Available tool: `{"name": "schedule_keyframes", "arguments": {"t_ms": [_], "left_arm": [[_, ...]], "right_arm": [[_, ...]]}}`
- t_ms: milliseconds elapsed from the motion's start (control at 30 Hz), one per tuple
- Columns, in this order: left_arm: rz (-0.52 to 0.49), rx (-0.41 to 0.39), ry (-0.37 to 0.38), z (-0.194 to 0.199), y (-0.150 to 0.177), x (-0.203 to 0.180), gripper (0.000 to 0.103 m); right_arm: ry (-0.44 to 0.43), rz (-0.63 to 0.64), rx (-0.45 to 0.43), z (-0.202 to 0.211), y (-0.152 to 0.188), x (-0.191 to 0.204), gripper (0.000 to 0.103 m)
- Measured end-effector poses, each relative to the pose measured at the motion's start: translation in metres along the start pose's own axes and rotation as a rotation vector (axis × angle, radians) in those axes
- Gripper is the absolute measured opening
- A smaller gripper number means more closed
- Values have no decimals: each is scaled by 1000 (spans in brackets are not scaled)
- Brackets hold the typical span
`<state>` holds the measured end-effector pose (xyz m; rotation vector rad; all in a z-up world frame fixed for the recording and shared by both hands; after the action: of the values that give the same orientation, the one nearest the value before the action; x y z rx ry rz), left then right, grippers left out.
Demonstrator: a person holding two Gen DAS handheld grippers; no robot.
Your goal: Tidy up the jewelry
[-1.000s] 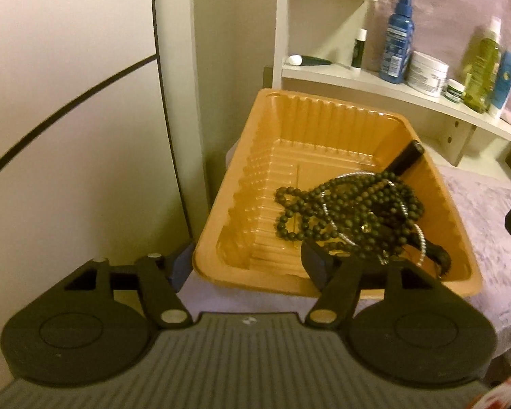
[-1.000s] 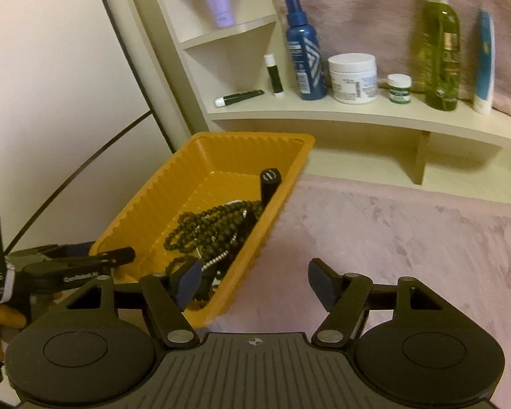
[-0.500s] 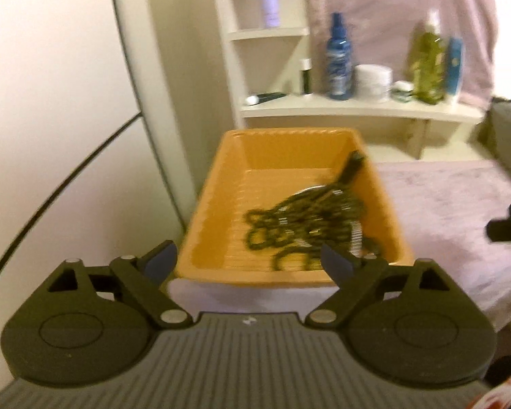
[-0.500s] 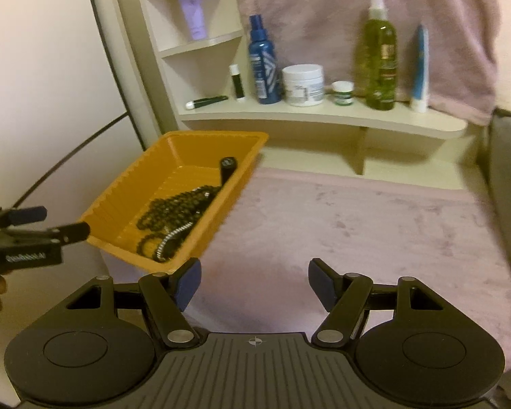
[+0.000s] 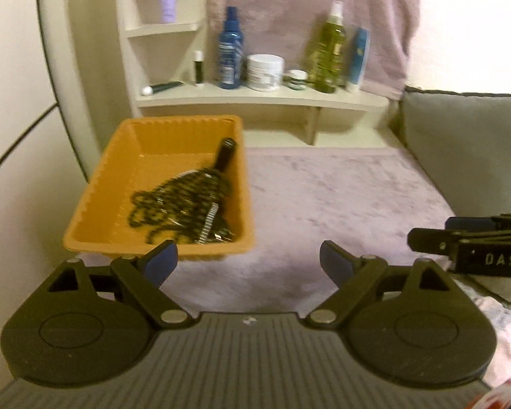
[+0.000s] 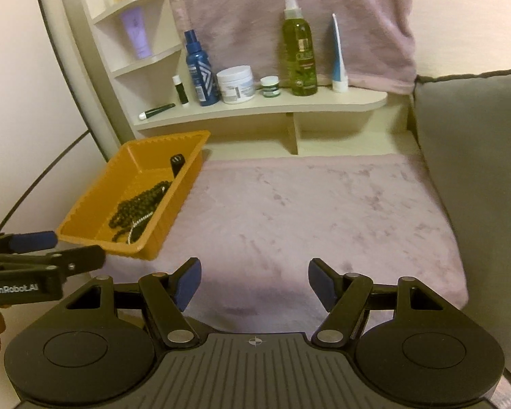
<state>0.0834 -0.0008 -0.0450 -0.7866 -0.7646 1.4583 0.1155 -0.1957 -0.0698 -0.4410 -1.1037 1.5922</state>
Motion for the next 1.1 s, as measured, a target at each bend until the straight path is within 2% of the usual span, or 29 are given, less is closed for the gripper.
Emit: {"name": "schedule_keyframes", "arguments": {"t_ms": [267,533,1100], "left_arm": [[-2,40,37,0,13,-21,89],[2,52,48,0,17,-25,89],[-1,56,57,1,20,-27,89]], "right_arm": [[45,-16,22,20,11,-10,70],[65,-30,54,23,17,-15,70],[60,-27,63,23,18,-11,70]]}}
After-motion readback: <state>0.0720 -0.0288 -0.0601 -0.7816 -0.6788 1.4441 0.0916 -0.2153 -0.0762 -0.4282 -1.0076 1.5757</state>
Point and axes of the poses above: each gripper's, at about its wrist camera, not at the fingertips, and z roughly against the way its jaws point, x to its left, y to its underside, the point moved 6 cm from there along -z, roughly the way its jaws point, and after that the axes turned 11 degrees about -x, right-handed, at the moved point
